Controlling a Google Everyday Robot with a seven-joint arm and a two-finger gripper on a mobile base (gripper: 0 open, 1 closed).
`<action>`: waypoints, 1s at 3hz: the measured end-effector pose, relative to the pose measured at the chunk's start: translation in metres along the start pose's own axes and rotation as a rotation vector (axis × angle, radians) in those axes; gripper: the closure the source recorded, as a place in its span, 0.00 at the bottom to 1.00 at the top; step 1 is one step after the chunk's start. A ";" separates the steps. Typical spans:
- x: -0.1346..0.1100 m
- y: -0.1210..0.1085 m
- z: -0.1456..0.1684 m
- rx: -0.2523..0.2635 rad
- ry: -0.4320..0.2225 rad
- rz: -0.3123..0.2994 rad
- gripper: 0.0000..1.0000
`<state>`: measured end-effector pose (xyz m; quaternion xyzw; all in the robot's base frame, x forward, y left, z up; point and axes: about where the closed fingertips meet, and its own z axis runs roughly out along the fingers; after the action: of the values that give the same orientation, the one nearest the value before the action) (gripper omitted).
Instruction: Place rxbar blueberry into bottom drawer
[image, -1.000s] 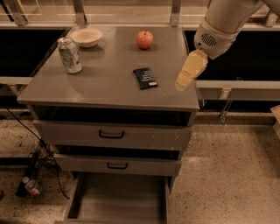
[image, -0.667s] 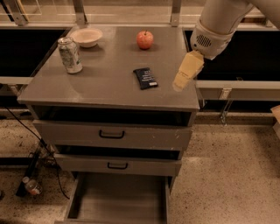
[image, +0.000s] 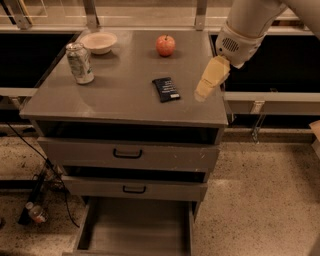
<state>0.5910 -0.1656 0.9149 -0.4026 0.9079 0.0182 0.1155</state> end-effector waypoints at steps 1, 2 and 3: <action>-0.053 0.000 0.009 -0.041 -0.040 -0.062 0.00; -0.053 0.000 0.009 -0.041 -0.040 -0.062 0.00; -0.064 -0.003 0.021 -0.073 -0.042 -0.061 0.00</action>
Offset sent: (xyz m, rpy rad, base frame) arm 0.0439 0.0546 0.0100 0.0463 0.0161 0.1086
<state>0.6385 -0.1183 0.9087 -0.4337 0.8912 0.0562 0.1202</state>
